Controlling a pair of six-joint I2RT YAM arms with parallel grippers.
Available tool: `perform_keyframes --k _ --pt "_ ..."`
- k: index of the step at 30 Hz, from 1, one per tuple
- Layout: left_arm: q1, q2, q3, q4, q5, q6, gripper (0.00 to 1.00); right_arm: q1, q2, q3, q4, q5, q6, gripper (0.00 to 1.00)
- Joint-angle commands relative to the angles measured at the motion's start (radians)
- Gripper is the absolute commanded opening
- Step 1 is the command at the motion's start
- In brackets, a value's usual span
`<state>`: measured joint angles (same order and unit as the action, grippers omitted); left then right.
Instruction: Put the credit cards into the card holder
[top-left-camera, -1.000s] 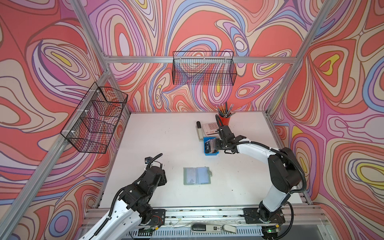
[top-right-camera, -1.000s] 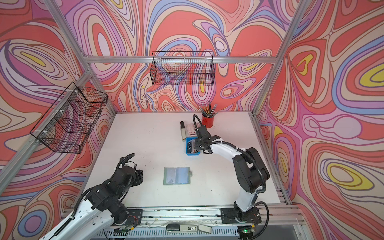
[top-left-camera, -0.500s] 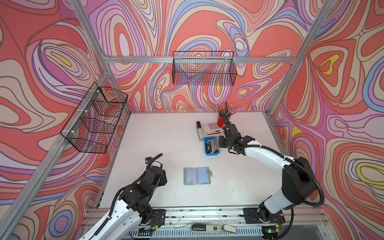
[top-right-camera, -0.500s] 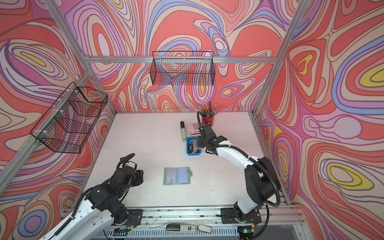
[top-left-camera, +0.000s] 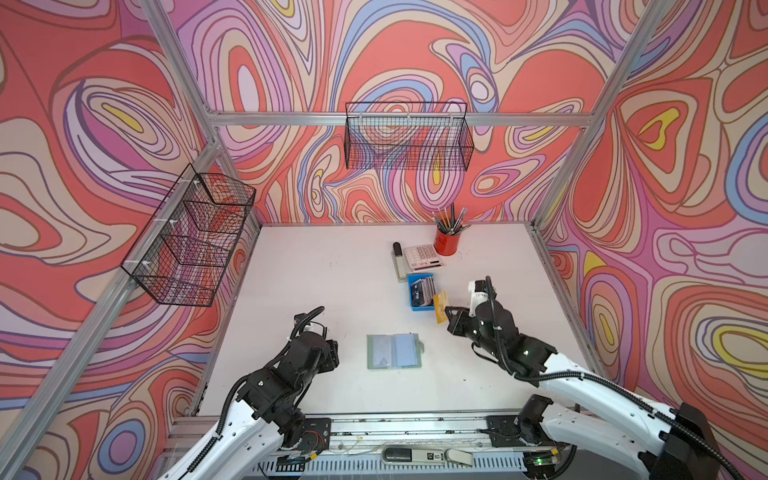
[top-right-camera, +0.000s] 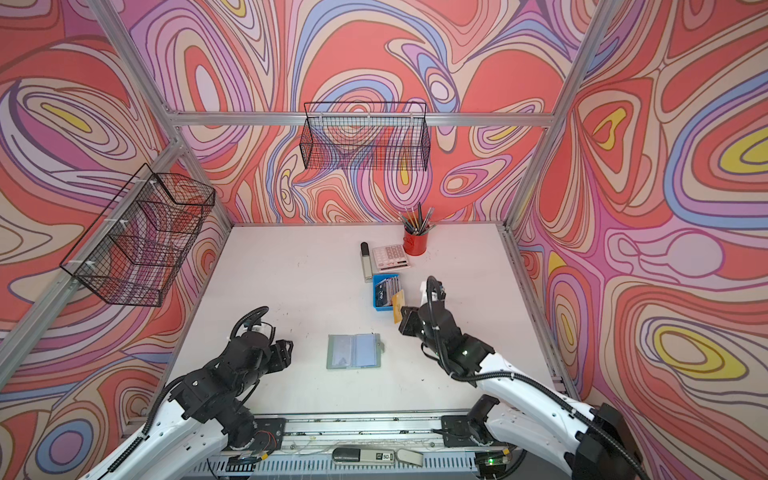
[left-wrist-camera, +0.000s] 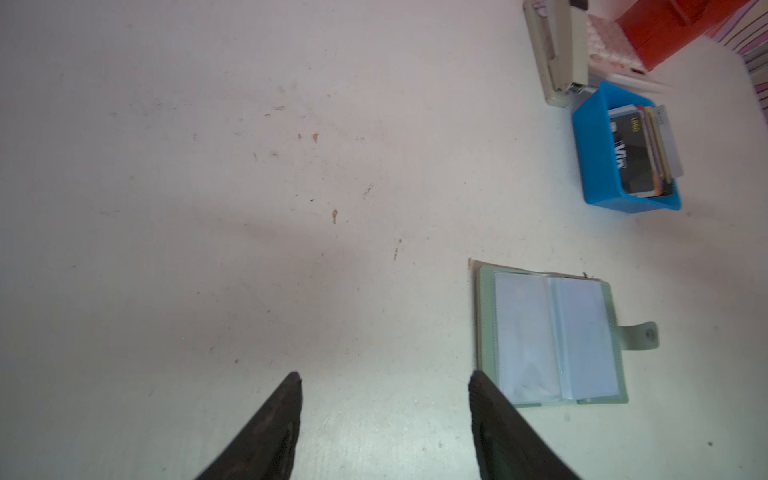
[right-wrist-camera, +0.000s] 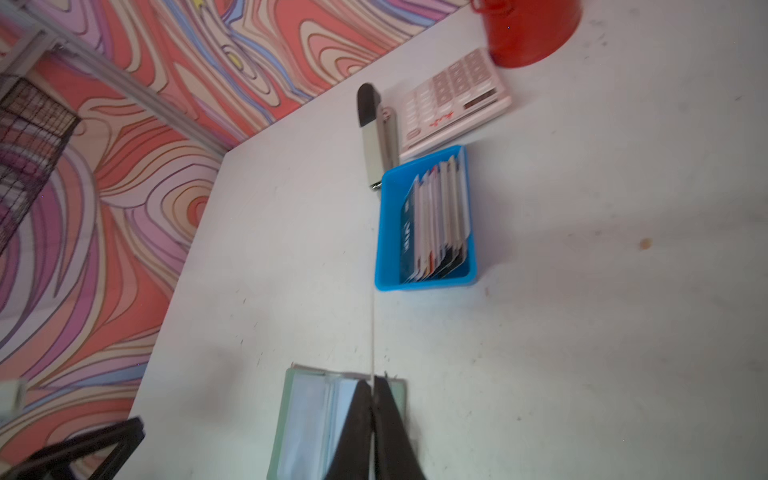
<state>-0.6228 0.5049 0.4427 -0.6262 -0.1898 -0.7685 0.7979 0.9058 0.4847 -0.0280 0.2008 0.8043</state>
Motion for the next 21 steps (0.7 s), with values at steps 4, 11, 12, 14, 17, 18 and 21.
perform_keyframes --k 4,11,12,14,17,18,21 --pt "-0.002 0.053 -0.036 0.128 0.166 -0.054 0.62 0.271 0.027 -0.150 0.325 0.292 0.167 0.00" --pt "-0.002 0.165 -0.058 0.211 0.238 -0.043 0.60 0.491 0.278 -0.145 0.538 0.432 0.205 0.00" --pt "-0.002 0.178 -0.072 0.228 0.248 -0.043 0.60 0.510 0.318 -0.131 0.553 0.435 0.212 0.00" --pt "-0.002 0.193 -0.100 0.255 0.273 -0.041 0.60 0.542 0.395 -0.119 0.615 0.439 0.223 0.00" --pt "-0.002 0.194 -0.135 0.246 0.316 -0.038 0.57 0.577 0.488 -0.120 0.707 0.443 0.229 0.00" --pt "-0.002 0.186 -0.155 0.238 0.329 -0.044 0.57 0.586 0.509 -0.118 0.720 0.448 0.230 0.00" --pt "-0.005 0.130 -0.262 0.294 0.389 -0.119 0.56 0.610 0.548 -0.127 0.750 0.483 0.245 0.00"
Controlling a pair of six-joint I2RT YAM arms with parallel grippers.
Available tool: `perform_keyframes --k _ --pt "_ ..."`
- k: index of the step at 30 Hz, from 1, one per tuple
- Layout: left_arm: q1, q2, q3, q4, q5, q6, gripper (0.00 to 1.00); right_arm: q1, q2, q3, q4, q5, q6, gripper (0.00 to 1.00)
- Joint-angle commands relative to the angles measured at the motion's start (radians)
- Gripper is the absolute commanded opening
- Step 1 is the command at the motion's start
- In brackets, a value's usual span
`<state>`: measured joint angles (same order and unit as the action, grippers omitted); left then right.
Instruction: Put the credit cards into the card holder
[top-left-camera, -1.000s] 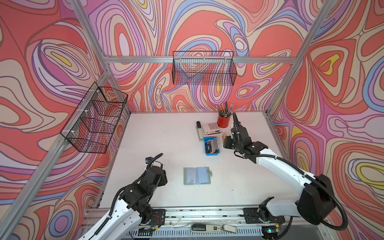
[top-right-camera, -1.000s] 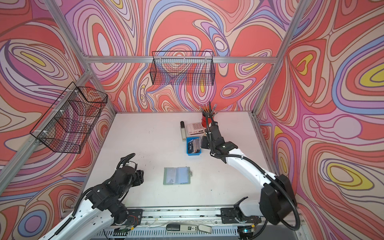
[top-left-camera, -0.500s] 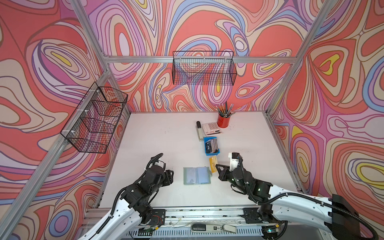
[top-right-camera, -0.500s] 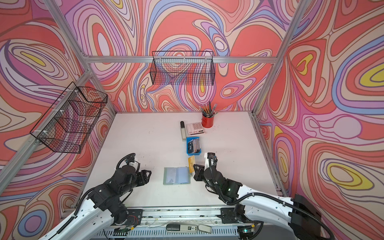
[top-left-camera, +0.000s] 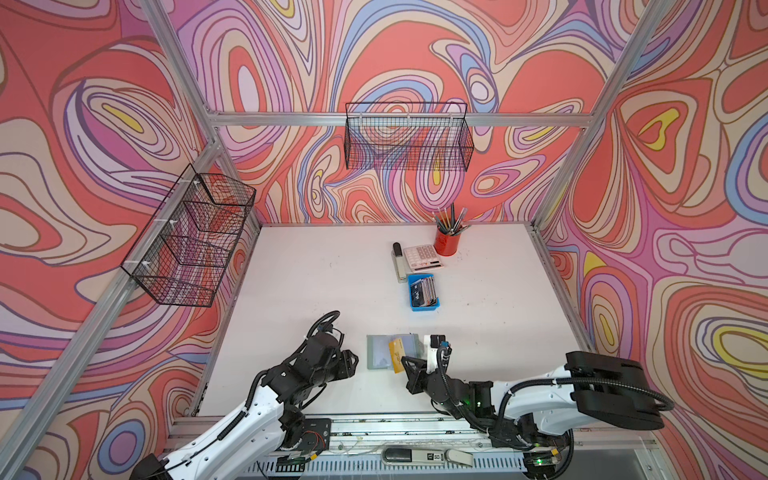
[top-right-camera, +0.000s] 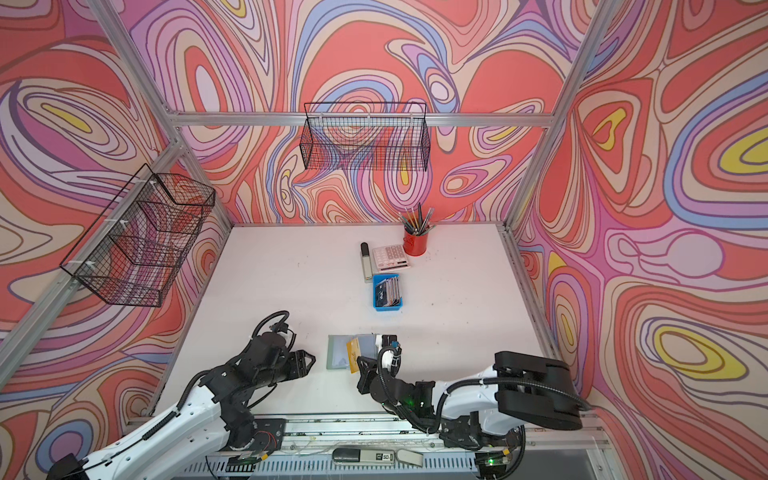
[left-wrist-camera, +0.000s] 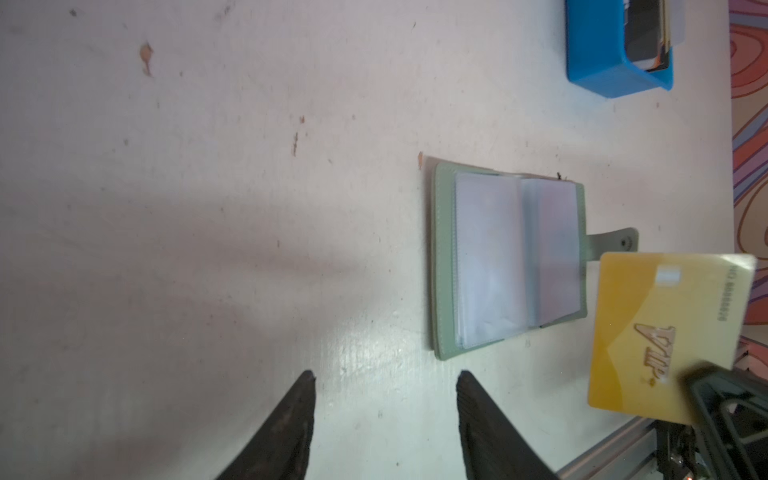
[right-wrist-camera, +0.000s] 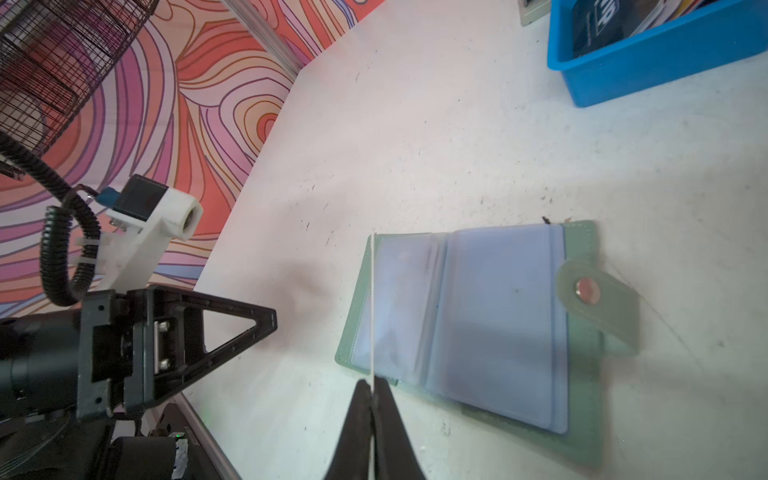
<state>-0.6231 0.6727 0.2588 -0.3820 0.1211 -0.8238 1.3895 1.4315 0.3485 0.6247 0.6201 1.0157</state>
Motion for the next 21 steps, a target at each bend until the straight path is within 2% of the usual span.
perform_keyframes --k 1,4,6,8,12,14,17,21 --pt "-0.004 -0.055 -0.119 0.103 0.116 -0.071 0.57 0.020 0.026 0.000 0.108 0.071 0.039 0.00" --pt "-0.006 -0.094 -0.055 0.013 0.057 -0.079 0.58 0.020 -0.008 -0.016 0.118 0.095 0.030 0.00" --pt "-0.006 -0.093 -0.010 0.000 0.032 -0.053 0.59 0.020 -0.062 0.010 0.022 0.113 0.033 0.00" --pt "-0.006 -0.064 0.039 -0.035 -0.040 -0.038 0.60 0.021 -0.095 0.023 -0.045 0.142 0.040 0.00" --pt "-0.005 0.024 0.112 -0.092 -0.167 -0.066 0.58 0.020 -0.181 -0.035 -0.065 0.195 0.057 0.00" --pt "-0.005 0.044 0.119 -0.074 -0.173 -0.088 0.58 0.018 -0.249 -0.054 -0.085 0.222 0.010 0.00" --pt "-0.006 0.038 0.128 -0.033 -0.188 -0.075 0.59 0.017 -0.377 -0.015 -0.260 0.274 -0.051 0.00" --pt "-0.005 0.008 0.126 -0.062 -0.192 -0.045 0.60 0.016 -0.441 -0.012 -0.282 0.277 -0.074 0.00"
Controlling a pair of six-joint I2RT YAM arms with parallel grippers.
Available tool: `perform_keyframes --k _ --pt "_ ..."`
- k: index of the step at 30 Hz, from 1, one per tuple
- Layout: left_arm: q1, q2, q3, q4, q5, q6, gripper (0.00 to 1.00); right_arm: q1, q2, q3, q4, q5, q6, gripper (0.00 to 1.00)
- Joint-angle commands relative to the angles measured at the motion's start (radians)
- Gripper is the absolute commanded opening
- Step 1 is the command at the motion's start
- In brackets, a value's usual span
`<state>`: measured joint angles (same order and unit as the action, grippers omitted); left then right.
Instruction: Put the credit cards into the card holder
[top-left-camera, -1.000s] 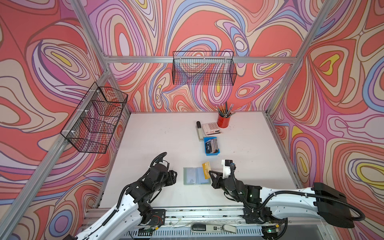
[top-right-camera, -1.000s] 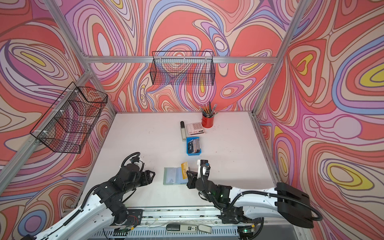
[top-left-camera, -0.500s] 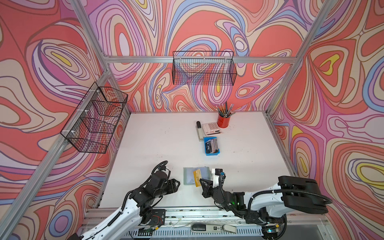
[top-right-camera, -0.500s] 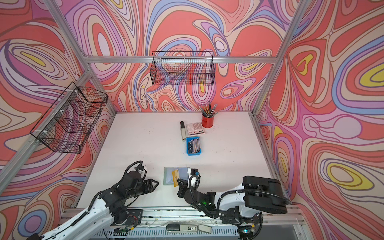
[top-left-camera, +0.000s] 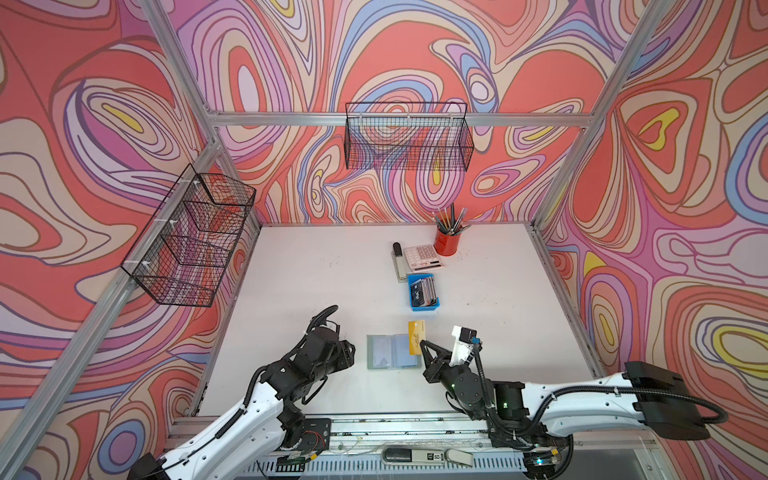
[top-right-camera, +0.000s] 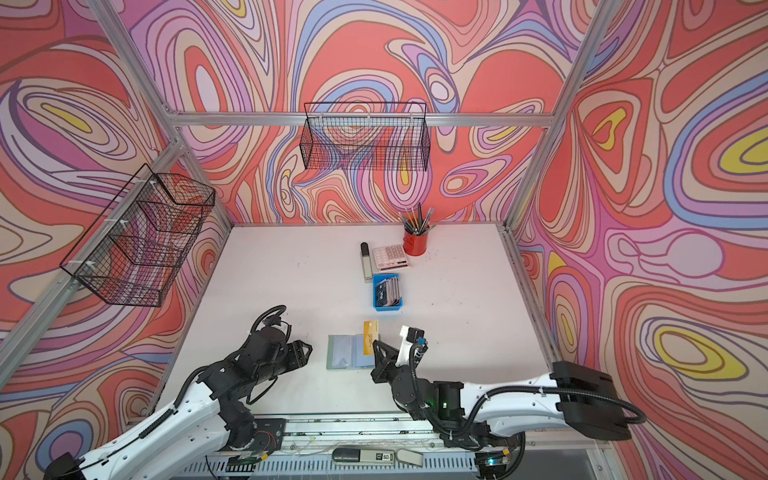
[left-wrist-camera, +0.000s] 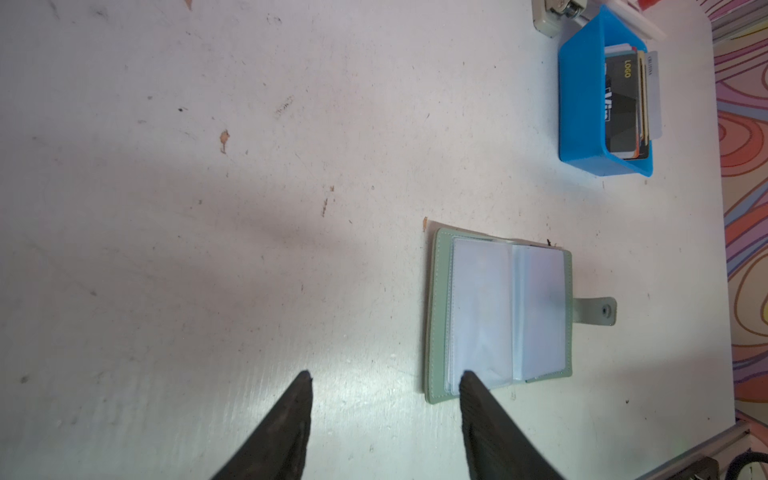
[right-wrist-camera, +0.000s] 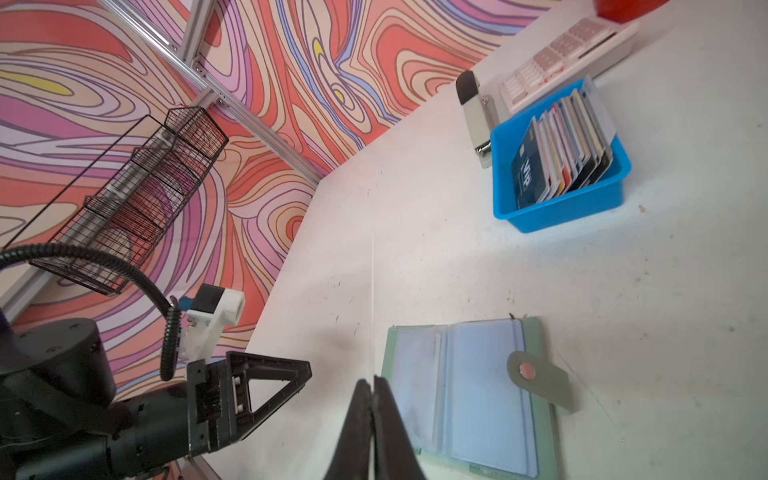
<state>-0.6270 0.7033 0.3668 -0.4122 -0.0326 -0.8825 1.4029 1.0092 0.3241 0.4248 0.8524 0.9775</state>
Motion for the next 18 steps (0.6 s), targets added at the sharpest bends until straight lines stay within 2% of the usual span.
perform_keyframes --k 1,5,9,13,18 --pt "-0.001 -0.031 0.013 -0.043 -0.039 0.015 0.60 0.002 -0.012 0.019 -0.071 0.038 -0.046 0.00" --pt "-0.001 -0.054 -0.020 0.021 -0.024 0.003 0.62 0.001 0.060 0.062 -0.037 -0.022 -0.060 0.00" --pt "-0.002 -0.010 0.033 -0.003 0.005 -0.015 0.61 -0.001 0.147 0.069 0.055 -0.127 -0.041 0.00" --pt "-0.001 0.033 0.061 0.016 0.047 -0.016 0.59 -0.001 0.180 -0.016 0.182 -0.113 0.001 0.00" --pt "-0.001 0.082 0.018 0.109 0.116 -0.051 0.59 0.000 0.205 -0.051 0.218 -0.078 0.035 0.00"
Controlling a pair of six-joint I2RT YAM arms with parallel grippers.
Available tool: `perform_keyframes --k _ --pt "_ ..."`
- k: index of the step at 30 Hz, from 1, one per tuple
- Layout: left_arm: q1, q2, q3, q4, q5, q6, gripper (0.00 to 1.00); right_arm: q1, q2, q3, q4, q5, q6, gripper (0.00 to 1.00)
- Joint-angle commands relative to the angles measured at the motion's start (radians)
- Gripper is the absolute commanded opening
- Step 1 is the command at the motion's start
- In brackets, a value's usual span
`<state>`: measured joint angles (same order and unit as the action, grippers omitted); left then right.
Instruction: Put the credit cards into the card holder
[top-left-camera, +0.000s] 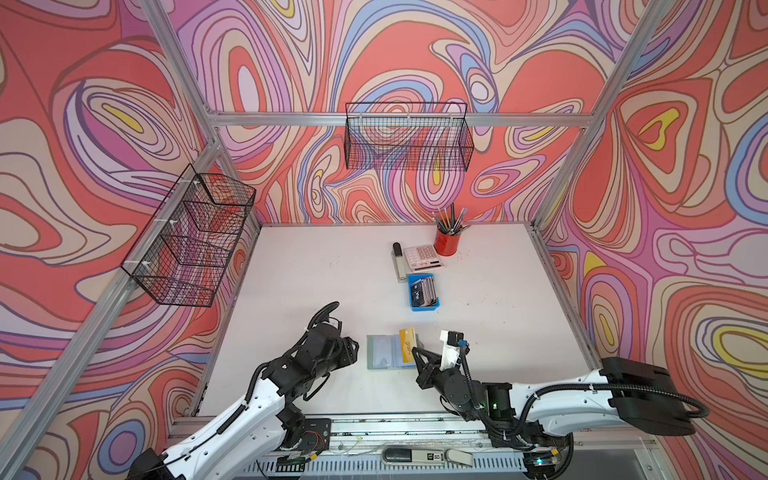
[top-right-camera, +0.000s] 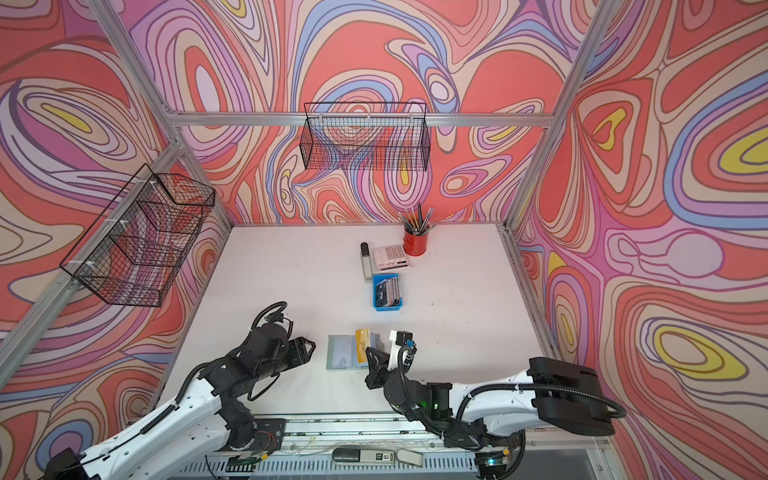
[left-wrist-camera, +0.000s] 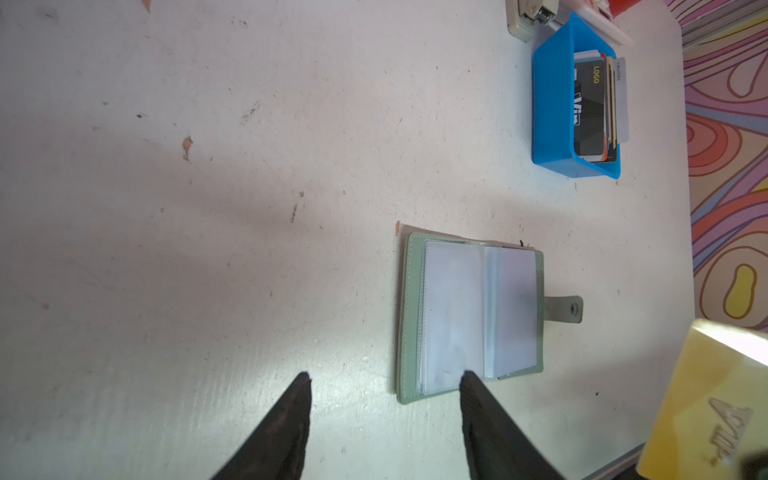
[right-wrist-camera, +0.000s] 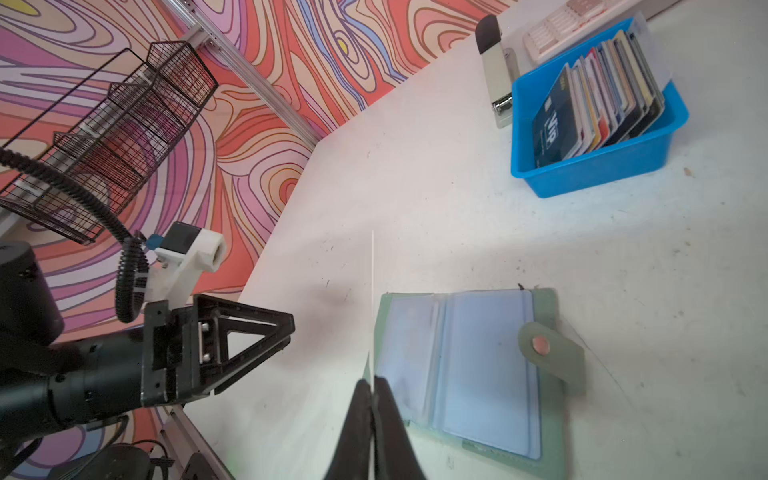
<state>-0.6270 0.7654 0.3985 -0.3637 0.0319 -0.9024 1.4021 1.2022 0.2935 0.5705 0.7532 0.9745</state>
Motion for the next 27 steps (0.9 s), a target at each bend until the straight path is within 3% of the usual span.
perform_keyframes --k 1,6,11,17,27 --pt "-0.001 0.034 -0.021 0.076 0.068 -0.039 0.59 0.000 0.022 -0.032 0.111 0.014 0.032 0.00" --pt "-0.001 0.094 -0.029 0.094 0.103 -0.069 0.58 0.000 0.067 -0.084 0.245 0.006 0.044 0.00" --pt "-0.002 0.144 -0.021 0.093 0.126 -0.071 0.57 0.000 0.102 -0.073 0.208 -0.050 0.089 0.00" --pt "-0.002 0.172 -0.042 0.188 0.159 -0.099 0.56 0.000 0.225 -0.048 0.304 -0.128 0.084 0.00" --pt "-0.002 0.254 -0.083 0.339 0.218 -0.108 0.56 -0.005 0.275 -0.011 0.260 -0.069 0.096 0.00"
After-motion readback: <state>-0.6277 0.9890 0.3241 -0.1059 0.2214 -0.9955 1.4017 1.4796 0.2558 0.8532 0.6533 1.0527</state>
